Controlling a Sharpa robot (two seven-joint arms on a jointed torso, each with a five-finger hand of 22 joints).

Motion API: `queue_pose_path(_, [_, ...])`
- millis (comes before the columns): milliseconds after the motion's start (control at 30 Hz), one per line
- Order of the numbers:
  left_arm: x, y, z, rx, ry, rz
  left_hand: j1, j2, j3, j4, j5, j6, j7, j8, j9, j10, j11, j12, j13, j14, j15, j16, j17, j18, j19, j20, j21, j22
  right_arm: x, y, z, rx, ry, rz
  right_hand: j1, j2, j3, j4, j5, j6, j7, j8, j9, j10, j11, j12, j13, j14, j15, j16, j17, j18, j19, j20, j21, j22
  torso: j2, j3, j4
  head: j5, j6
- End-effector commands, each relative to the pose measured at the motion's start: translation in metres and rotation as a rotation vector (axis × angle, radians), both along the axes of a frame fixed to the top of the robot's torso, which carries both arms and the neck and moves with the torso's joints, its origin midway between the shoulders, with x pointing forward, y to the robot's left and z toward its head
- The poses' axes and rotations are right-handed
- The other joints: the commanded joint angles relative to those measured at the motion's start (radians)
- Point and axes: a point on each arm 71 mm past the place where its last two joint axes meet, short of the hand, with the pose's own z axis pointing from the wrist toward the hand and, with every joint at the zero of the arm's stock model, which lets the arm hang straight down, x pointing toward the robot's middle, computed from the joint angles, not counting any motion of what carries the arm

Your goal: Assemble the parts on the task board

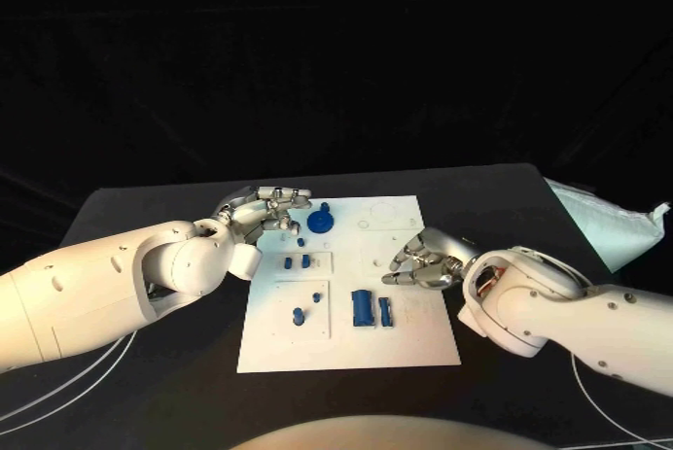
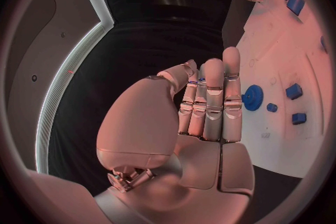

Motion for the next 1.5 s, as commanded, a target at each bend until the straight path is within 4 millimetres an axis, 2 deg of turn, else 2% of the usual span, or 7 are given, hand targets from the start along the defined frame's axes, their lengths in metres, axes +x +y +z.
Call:
queue_pose_path(33, [0.003,0.001,0.001,-0.037,-0.053,0.066,-0.022,-0.007,-0.024,0.008,0.003,-0.006,-0.001,0.008,0.000,-0.010,0.004,0.012,0.000,-0.078,0.007,-0.048,-0.025,0.015,-0.059,0.007,-0.040,-0.020,0.017,-0.006,0.008,0.313,0.044,0.013,0.036,0.013,-0.001,-0.014,-0.002,-0.026,0.011,-0.014,-0.008,-0.070,0.009,-0.155,-0.096,0.007,0.013,-0.069,-0.069,0.024,-0.044,0.009,-0.059,-0.060,-0.024,-0.0091,0.0021,0.000,0.018])
queue_pose_path(433, [0.017,0.015,-0.012,-0.057,-0.097,0.206,0.021,0.028,-0.030,0.012,0.001,-0.043,-0.005,-0.016,-0.003,-0.019,0.034,-0.059,-0.017,-0.208,0.080,-0.619,-0.292,0.011,-0.351,0.089,-0.327,-0.246,0.092,-0.033,0.016,0.748,0.047,-0.114,0.180,0.069,0.077,-0.062,-0.022,-0.105,0.062,-0.018,-0.061,-0.213,0.080,-0.578,-0.562,-0.254,0.077,-0.837,-0.663,0.118,-0.394,0.075,-0.716,-0.672,-0.081,-0.0206,-0.0135,0.031,0.097])
queue_pose_path(800, [0.028,0.017,-0.015,-0.012,-0.141,0.282,-0.016,0.000,-0.115,0.031,-0.002,-0.074,-0.013,-0.064,-0.004,-0.080,0.078,-0.155,-0.017,-0.233,0.137,-0.838,-0.390,0.022,-0.457,0.156,-0.414,-0.436,0.122,-0.036,0.010,0.912,0.050,-0.152,0.157,0.046,0.167,-0.111,-0.038,-0.140,0.093,-0.020,-0.168,-0.228,0.126,-0.687,-0.932,-0.363,0.164,-1.194,-0.989,0.125,-0.424,0.154,-1.070,-0.947,-0.112,-0.0098,-0.0135,0.043,0.130])
queue_pose_path(867, [0.027,0.015,-0.018,-0.018,-0.101,0.242,-0.417,0.038,-0.223,0.023,-0.083,-0.360,-0.064,-0.128,-0.069,-0.387,0.025,-0.221,-0.080,-0.519,0.089,-0.891,-0.481,-0.041,-0.683,0.075,-0.476,-0.602,0.122,-0.038,0.007,0.804,0.033,-0.188,-0.269,0.029,0.078,-0.178,-0.089,-0.417,0.034,-0.083,-0.215,-0.547,0.079,-0.756,-0.985,-0.695,0.133,-1.224,-1.064,0.059,-0.718,0.091,-1.159,-1.054,-0.104,-0.0135,-0.0141,0.042,0.125])
queue_pose_path(967, [0.026,0.014,-0.018,-0.012,-0.104,0.246,-0.502,0.043,-0.251,0.023,-0.083,-0.424,-0.072,-0.128,-0.069,-0.456,0.014,-0.221,-0.080,-0.576,0.080,-0.906,-0.481,-0.041,-0.733,0.058,-0.476,-0.642,0.121,-0.037,0.007,0.811,0.029,-0.194,-0.358,0.029,0.078,-0.178,-0.098,-0.466,0.025,-0.083,-0.231,-0.601,0.075,-0.756,-1.015,-0.738,0.057,-1.296,-1.095,0.058,-0.749,0.078,-1.189,-1.089,-0.103,-0.0135,-0.0078,0.038,0.130])
queue_pose_path(1300, [0.013,-0.003,-0.011,0.070,-0.157,0.307,-0.786,0.115,-0.325,0.023,-0.083,-0.630,-0.108,-0.128,-0.069,-0.677,-0.025,-0.221,-0.080,-0.779,-0.022,-0.941,-0.481,-0.076,-0.895,-0.001,-0.476,-0.757,0.098,-0.025,0.007,0.902,-0.033,-0.290,-0.675,0.029,0.078,-0.178,-0.137,-0.673,-0.019,-0.083,-0.326,-0.838,-0.019,-0.756,-1.114,-0.987,0.057,-1.296,-1.145,0.030,-0.973,0.033,-1.251,-1.163,-0.095,-0.0128,0.0595,-0.006,0.189])
queue_pose_path(1500, [0.000,-0.017,-0.003,0.140,-0.215,0.363,-0.912,0.115,-0.358,0.023,-0.083,-0.721,-0.179,-0.128,-0.069,-0.775,-0.104,-0.221,-0.080,-0.869,-0.022,-1.013,-0.481,-0.086,-0.966,-0.026,-0.476,-0.808,0.073,-0.015,0.008,0.962,-0.079,-0.396,-0.809,0.029,0.078,-0.178,-0.212,-0.761,-0.101,-0.083,-0.326,-0.938,-0.019,-0.756,-1.114,-1.093,0.057,-1.296,-1.166,0.019,-1.068,-0.053,-1.277,-1.195,-0.093,-0.0127,0.0688,-0.012,0.197])
